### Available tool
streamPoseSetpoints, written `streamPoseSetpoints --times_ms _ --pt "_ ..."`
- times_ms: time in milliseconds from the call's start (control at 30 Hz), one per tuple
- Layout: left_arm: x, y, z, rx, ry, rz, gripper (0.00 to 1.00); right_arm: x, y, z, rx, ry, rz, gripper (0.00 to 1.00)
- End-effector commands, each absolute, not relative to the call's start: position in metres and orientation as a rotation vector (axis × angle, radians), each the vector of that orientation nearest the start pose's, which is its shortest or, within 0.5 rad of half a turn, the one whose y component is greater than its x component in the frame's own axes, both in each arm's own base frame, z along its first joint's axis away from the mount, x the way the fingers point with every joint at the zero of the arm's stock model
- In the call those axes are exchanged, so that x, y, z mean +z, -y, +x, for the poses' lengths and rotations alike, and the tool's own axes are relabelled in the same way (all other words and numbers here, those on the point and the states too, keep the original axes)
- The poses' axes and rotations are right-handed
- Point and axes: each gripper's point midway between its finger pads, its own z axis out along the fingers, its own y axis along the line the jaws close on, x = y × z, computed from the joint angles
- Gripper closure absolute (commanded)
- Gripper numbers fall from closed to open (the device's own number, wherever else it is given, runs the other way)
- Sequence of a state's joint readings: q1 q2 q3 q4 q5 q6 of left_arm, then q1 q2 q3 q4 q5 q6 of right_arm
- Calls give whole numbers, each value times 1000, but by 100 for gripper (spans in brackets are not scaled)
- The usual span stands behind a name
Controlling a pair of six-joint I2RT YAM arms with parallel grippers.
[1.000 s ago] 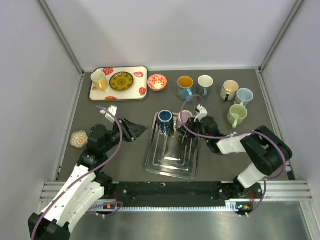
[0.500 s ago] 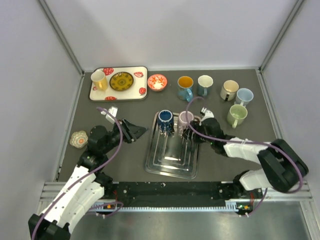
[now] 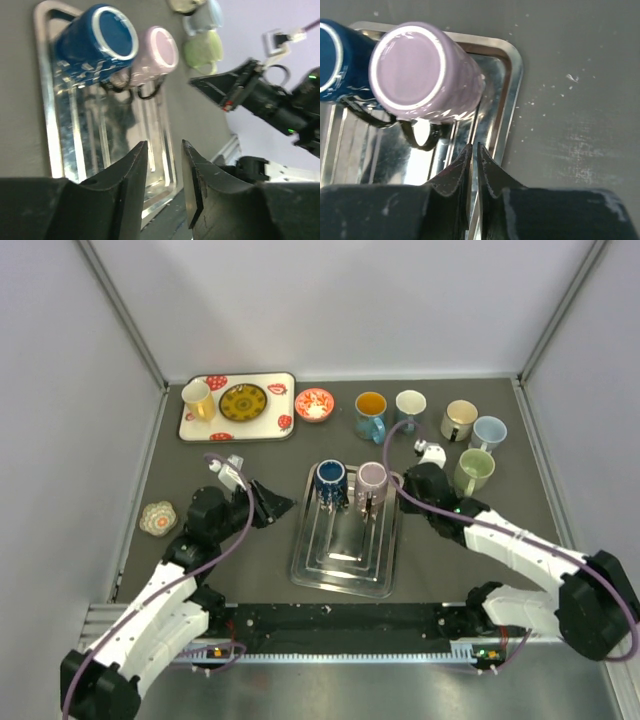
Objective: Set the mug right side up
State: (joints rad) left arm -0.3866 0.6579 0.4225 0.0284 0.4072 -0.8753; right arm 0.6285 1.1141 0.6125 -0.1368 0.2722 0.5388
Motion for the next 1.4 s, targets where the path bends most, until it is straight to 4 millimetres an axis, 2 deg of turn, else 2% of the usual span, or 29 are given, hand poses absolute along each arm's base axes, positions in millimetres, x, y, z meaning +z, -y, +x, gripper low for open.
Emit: streamPoseSetpoints --times_ms 0,33,133,267,300,367,500,600,800,1000,1233,1300,1367 --pt "160 173 236 -990 -2084 -251 65 105 -154 286 185 -2255 87 94" --pt "144 165 244 -900 -2135 -305 66 103 -152 287 162 -2268 95 93" --pt "117 155 248 -786 -2228 -356 66 93 -134 280 53 -2293 123 87" --pt "92 154 250 -757 -2284 -402 66 76 -122 271 -23 -2332 118 72" --pt "83 153 249 -743 -2311 -419 66 72 -121 271 -31 -2343 117 68" --pt "76 155 248 -747 -2329 -424 66 58 -123 270 -34 -2381 119 66" --pt "61 154 247 -724 -2372 -438 69 36 -136 274 22 -2415 109 65" --pt "57 149 247 -687 -2371 -446 69 21 -137 276 19 -2451 119 67" --pt "47 149 245 -676 -2398 -445 70 9 -141 284 26 -2462 112 70" --pt "37 152 243 -689 -2428 -452 71 11 -155 299 83 -2441 110 70" --pt "39 152 247 -678 -2422 -448 71 12 -168 318 117 -2433 90 70" --pt "42 146 248 -638 -2417 -467 71 14 -164 319 94 -2440 99 70" --pt "48 140 250 -591 -2418 -460 70 29 -155 320 56 -2405 126 70"
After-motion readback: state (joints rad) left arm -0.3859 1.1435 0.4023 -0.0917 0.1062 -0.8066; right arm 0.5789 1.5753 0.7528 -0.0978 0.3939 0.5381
